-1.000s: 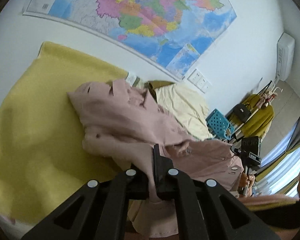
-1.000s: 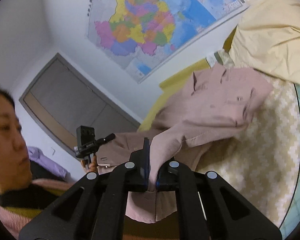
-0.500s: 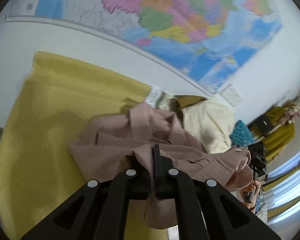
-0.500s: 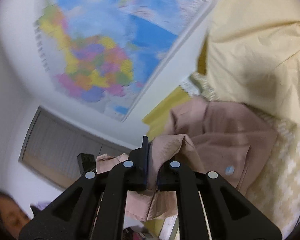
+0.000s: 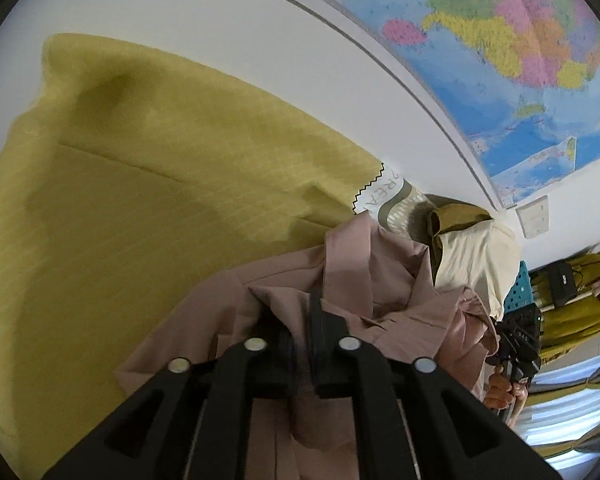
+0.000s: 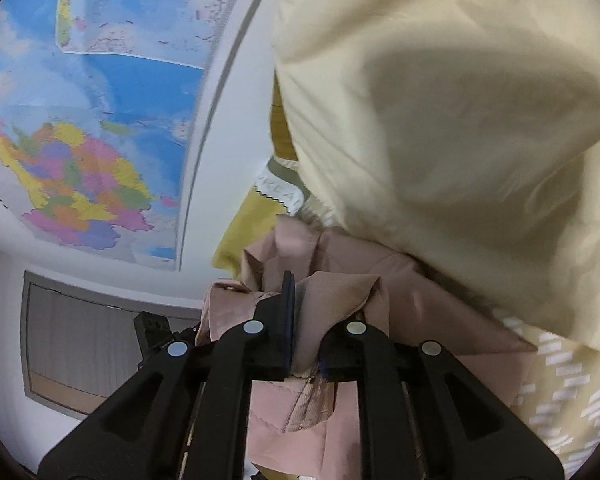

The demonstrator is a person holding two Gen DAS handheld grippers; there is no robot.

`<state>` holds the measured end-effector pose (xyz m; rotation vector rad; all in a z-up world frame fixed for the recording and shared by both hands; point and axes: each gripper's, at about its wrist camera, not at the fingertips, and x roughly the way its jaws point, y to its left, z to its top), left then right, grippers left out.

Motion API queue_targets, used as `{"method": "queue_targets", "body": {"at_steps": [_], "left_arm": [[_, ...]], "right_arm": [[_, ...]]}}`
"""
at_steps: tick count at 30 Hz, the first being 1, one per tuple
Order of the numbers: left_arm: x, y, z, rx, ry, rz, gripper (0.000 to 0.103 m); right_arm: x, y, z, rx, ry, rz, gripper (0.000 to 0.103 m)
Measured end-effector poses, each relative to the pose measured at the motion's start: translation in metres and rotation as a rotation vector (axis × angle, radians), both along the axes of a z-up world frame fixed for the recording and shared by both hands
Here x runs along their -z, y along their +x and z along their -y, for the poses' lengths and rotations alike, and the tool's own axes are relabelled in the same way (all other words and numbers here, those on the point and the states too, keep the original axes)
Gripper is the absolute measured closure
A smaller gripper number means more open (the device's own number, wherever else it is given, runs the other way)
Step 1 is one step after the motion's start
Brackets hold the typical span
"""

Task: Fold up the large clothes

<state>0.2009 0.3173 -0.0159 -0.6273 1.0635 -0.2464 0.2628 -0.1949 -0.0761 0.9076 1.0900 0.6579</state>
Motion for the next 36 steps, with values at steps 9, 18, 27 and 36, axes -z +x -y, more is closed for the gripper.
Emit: {"method": "queue_targets", "body": {"at_steps": [9, 18, 27, 36], "left_arm": [[-0.003, -0.010, -0.022, -0.015, -0.146, 0.086, 0.065], [-0.037, -0.044, 0.022, 0.154, 0.087, 0.236, 0.039], [-0.027, -0.037, 0.095, 0.296, 0.339, 0.242, 0.038], [-0.042, -0.027, 0.085, 0.236, 0.319, 0.323, 0.028]], "right_arm": [[-0.038, -0.018, -0.001, -0.033, -0.024, 0.155, 0.020], [-0.053, -0.074, -0.127, -0.395, -0.543, 0.455, 0.022], [-0.043, -0.071, -0.176, -0.415, -0.750, 0.563, 0.097], [-0.072, -0.040, -0.193, -0.303, -0.732, 0.623, 0.097]]}}
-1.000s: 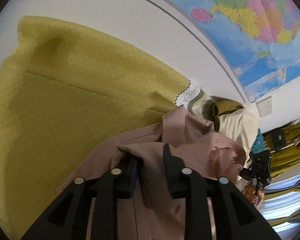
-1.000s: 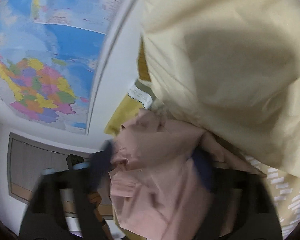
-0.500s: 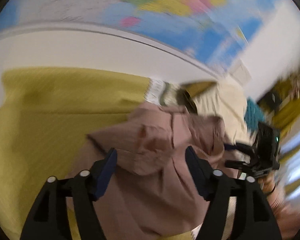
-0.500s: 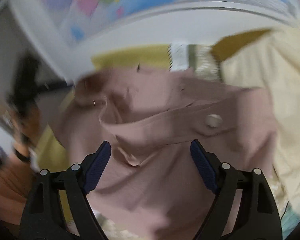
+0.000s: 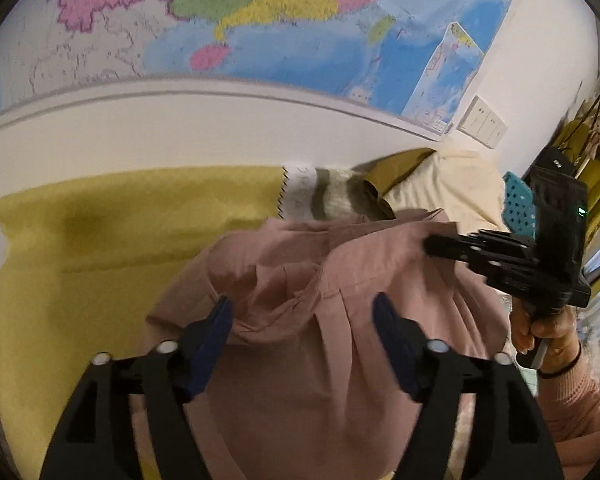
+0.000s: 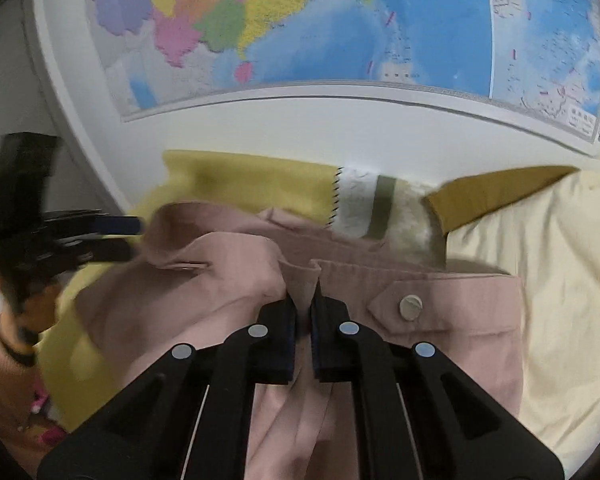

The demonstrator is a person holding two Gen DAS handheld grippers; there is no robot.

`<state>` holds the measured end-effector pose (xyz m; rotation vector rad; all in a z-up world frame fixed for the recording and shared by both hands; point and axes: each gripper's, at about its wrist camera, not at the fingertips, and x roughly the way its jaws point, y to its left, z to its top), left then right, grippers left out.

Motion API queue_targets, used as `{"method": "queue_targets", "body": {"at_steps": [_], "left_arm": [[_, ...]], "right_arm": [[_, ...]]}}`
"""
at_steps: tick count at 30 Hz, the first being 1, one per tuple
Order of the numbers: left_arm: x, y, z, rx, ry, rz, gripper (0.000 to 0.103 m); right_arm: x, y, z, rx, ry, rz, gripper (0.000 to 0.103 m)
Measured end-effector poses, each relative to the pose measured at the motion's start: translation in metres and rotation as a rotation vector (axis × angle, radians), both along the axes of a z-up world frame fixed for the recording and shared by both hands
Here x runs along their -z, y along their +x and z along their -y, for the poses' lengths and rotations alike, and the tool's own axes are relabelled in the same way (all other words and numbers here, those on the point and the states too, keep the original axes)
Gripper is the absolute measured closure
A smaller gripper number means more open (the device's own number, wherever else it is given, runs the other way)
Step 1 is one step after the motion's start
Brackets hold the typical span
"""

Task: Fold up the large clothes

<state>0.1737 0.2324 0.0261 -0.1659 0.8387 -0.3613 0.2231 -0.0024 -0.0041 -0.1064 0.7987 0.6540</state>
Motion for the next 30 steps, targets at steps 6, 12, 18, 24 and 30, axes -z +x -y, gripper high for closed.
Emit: {"method": "queue_targets", "body": {"at_steps": [6, 12, 18, 24, 30], "left_arm": [[0.031, 0.011, 0.016, -0.013, 0.194, -0.057, 0.027], [0.066, 0.047, -0.001, -0.131, 0.257, -0.204, 0.048], [0.069, 0.053, -0.041, -0.223, 0.211, -0.202, 0.055], [0.042, -0.010, -0.074, -0.202, 0.036, -0.060, 0.039], [0.046, -0.091, -0.076, -0.125, 0.005, -0.033, 0.025]], "right_arm": [[0.052, 0.038, -0.009, 0.036, -0.009, -0.172, 0.093], [0.008, -0.006, 0.053, 0.028, 0.109, -0.053, 0.037], [0.012, -0.049, 0.145, 0.136, 0.140, -0.067, 0.030], [0.058, -0.089, 0.187, 0.151, 0.188, -0.181, 0.024], [0.085, -0.113, 0.185, 0.134, 0.266, -0.206, 0.025]]}}
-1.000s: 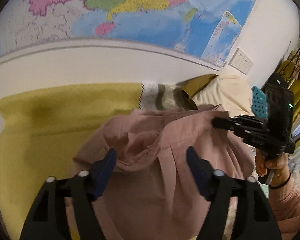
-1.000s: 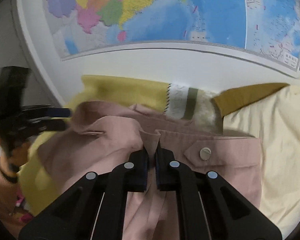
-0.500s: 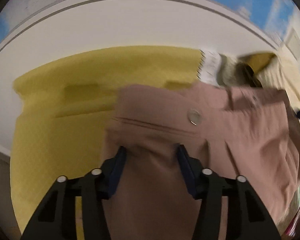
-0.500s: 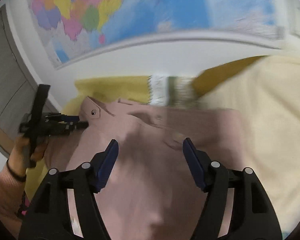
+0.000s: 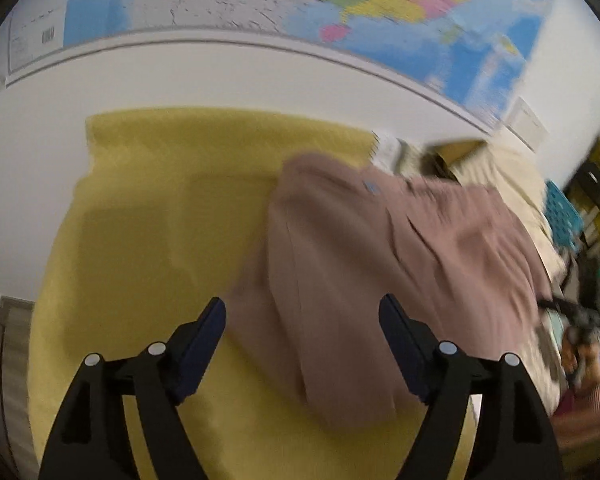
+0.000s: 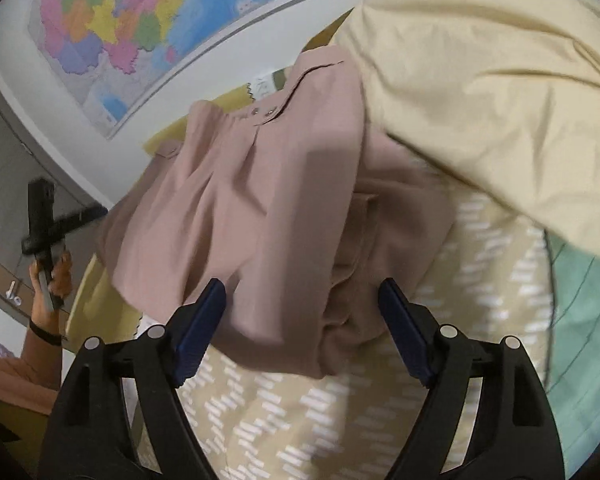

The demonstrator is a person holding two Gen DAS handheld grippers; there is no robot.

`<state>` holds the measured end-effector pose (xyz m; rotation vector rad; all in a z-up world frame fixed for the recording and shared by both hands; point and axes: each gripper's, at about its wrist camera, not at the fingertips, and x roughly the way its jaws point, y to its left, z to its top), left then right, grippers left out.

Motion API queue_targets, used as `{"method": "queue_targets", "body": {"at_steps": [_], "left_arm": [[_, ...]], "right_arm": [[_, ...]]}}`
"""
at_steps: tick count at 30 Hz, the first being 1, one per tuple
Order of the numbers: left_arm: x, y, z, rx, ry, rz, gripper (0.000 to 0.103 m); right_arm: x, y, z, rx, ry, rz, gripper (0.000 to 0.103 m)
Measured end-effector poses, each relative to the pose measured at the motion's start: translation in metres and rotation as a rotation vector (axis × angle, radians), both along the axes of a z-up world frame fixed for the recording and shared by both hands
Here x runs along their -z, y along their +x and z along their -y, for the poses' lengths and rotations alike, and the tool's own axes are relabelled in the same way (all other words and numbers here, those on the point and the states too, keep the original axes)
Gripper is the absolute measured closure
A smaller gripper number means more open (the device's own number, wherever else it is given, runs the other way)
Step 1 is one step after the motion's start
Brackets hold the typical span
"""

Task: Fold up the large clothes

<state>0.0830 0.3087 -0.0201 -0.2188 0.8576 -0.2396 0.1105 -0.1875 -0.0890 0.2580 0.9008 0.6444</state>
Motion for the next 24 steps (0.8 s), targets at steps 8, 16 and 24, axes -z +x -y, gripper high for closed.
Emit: {"method": "queue_targets", "body": {"at_steps": [8, 16, 24], "left_arm": [[0.038, -0.019, 0.022, 0.046, 0.006, -0.045, 0.052], [0.017, -0.029, 0.008, -0.043, -0.173, -0.004, 0.096], [0.045, -0.067, 0.028, 0.042, -0.085, -0.133, 0.094]], "right_arm": [[0.002, 0.002, -0.001, 0.006, 0.117, -0.029, 0.075], [-0.056, -0.017, 0.029, 0.021, 0.256, 0.054, 0.096], [-0.030, -0.021, 0.036, 0.022, 0.015, -0.060, 0.089]]}}
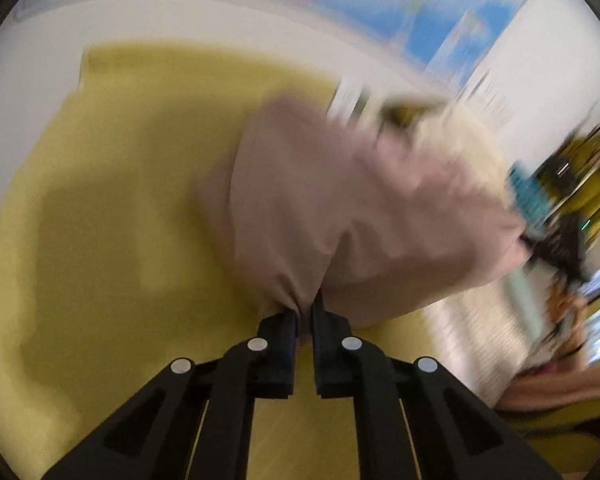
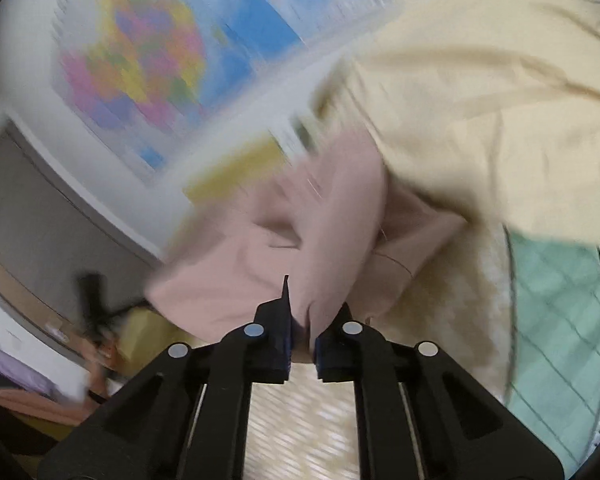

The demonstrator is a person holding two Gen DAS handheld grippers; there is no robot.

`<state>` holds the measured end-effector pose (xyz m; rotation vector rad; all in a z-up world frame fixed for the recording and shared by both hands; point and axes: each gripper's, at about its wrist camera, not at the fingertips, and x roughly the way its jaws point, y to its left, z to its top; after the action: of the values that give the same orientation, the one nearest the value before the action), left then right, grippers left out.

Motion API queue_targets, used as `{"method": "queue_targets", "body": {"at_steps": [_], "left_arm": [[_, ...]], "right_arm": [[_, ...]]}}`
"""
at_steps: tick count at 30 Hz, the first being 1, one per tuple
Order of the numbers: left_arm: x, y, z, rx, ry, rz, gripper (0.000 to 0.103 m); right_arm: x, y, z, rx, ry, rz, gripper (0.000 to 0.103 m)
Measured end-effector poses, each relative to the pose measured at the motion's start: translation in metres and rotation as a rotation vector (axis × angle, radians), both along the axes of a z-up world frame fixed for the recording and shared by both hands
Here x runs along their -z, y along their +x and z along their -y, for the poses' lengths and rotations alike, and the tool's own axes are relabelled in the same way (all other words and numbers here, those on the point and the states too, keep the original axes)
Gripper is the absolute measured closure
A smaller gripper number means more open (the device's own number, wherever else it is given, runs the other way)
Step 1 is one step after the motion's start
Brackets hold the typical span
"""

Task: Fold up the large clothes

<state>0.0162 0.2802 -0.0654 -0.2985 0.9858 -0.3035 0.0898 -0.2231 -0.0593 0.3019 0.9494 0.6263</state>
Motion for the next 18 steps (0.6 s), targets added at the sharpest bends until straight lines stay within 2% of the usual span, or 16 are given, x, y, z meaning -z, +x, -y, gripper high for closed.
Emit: {"method": "queue_targets", "body": {"at_steps": [1, 2, 4, 5, 6, 7, 8, 11, 13, 15, 18], "left_arm": [[0.000, -0.002, 0.000, -0.002, 0.001, 0.002, 0.090], [-0.008, -0.006, -0.002, -0.015, 0.007, 0.038, 0.088], [-0.029, -0.016, -0.012, -0.071, 0.017, 0.143, 0.072], [-0.042, -0.021, -0.017, -0.098, 0.023, 0.203, 0.067], [-0.058, -0.027, -0.022, -0.114, 0.015, 0.267, 0.056], [-0.067, -0.027, -0.022, -0.116, 0.013, 0.297, 0.046], [-0.076, -0.022, -0.016, -0.101, 0.054, 0.313, 0.045], [-0.085, 0.011, 0.026, -0.037, 0.258, 0.288, 0.043], [-0.079, 0.038, 0.051, 0.042, 0.283, 0.243, 0.038], [-0.069, 0.059, 0.072, 0.097, 0.330, 0.204, 0.038], [-0.048, 0.100, 0.093, 0.109, 0.421, 0.131, 0.038]], "right_arm": [[0.006, 0.000, -0.001, 0.020, -0.075, -0.017, 0.084], [0.005, 0.000, 0.002, 0.042, -0.107, -0.015, 0.069], [-0.013, -0.005, 0.016, 0.102, -0.089, 0.041, 0.057], [-0.022, -0.008, 0.020, 0.116, -0.082, 0.072, 0.049], [-0.038, -0.013, 0.022, 0.130, -0.083, 0.135, 0.038], [-0.047, -0.015, 0.021, 0.130, -0.090, 0.173, 0.033], [-0.056, -0.014, 0.016, 0.115, -0.095, 0.209, 0.032], [-0.067, 0.001, -0.019, 0.050, -0.155, 0.245, 0.031], [-0.063, 0.018, -0.049, 0.012, -0.231, 0.248, 0.031], [-0.052, 0.039, -0.080, -0.012, -0.321, 0.247, 0.029], [-0.035, 0.066, -0.106, -0.023, -0.429, 0.223, 0.027]]}}
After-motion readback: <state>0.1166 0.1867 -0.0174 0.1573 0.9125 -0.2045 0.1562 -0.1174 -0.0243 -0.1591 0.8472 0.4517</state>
